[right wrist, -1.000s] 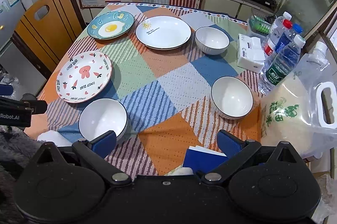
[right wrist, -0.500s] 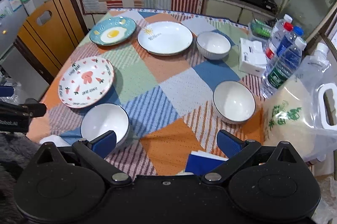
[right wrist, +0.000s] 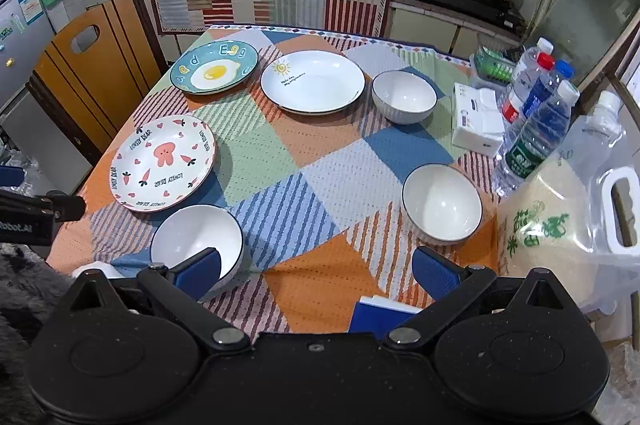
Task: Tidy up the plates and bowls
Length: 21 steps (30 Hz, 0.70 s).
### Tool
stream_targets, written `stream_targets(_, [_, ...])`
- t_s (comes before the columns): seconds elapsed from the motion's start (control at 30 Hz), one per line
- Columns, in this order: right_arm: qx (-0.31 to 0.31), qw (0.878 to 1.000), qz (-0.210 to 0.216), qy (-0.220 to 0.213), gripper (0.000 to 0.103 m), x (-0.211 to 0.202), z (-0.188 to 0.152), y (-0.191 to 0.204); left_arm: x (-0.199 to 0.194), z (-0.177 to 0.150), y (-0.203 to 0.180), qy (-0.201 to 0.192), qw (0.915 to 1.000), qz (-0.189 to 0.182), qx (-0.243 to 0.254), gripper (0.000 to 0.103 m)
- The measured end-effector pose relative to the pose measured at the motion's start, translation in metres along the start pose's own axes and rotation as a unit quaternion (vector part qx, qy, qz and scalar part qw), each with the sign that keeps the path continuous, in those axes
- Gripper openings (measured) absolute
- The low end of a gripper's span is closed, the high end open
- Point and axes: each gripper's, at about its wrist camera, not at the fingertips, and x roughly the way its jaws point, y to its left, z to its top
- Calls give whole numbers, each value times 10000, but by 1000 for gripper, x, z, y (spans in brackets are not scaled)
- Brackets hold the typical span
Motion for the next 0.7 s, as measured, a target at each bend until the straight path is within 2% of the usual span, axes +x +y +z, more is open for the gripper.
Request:
stream_targets(0.23, [29, 9999, -75, 77, 103, 8, -1, -3, -1, 0, 5, -70, 9999, 11, -118, 100])
stream_targets(0.7, [-39, 9999, -57, 100, 103, 11, -2, -1, 4, -1, 11, 39, 9996, 73, -253, 100])
